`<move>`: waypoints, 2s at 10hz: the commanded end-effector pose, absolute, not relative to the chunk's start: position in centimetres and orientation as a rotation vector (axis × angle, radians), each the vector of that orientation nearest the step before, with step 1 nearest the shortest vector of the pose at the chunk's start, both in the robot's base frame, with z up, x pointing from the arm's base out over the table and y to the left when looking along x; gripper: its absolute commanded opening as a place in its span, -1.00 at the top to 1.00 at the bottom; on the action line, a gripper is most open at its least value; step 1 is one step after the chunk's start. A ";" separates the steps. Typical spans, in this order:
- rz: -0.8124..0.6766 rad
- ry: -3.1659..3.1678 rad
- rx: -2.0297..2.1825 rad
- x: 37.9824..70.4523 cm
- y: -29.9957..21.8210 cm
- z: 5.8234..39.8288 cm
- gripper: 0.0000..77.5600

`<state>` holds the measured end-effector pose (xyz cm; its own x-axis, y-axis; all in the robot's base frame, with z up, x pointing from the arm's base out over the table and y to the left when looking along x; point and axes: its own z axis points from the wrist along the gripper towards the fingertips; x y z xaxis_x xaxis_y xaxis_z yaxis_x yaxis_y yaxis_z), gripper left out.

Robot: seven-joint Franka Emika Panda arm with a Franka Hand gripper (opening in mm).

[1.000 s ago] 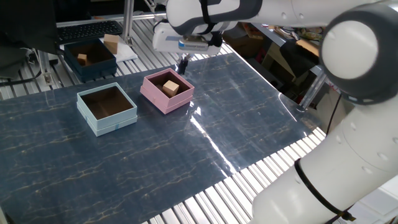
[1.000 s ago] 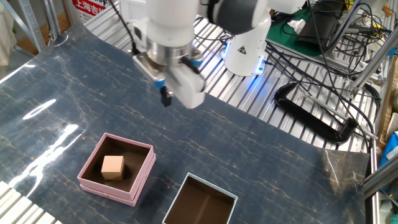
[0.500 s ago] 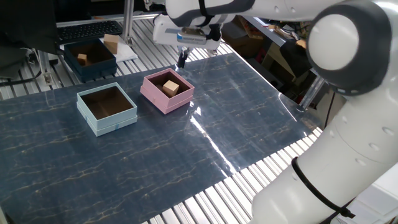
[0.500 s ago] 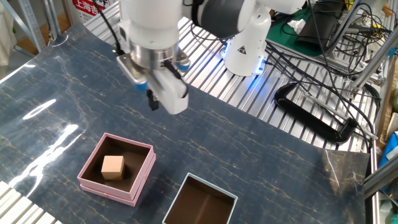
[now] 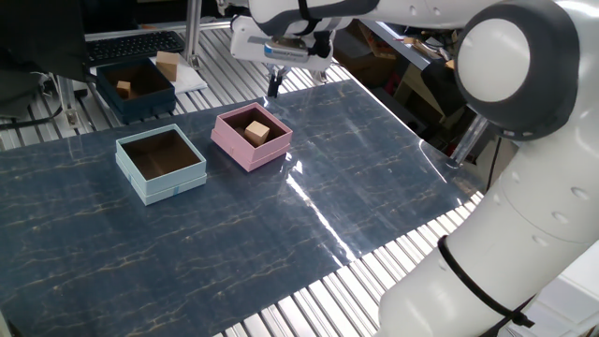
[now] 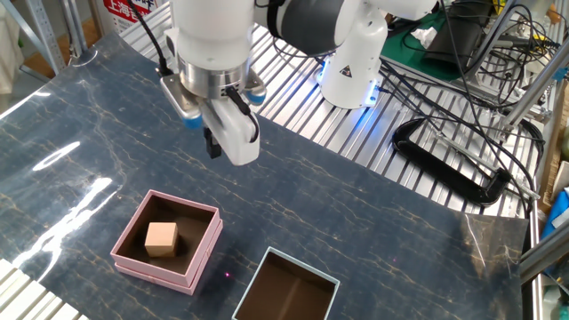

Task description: Move an object from one box to another

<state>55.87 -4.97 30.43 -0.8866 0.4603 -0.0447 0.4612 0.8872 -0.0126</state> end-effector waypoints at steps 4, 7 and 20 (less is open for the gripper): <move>-0.012 2.932 0.924 55.9 -5.0 30.6 1.00; -0.012 2.905 1.010 55.9 -5.0 30.6 1.00; -0.021 2.848 1.103 59.2 -7.9 27.6 1.00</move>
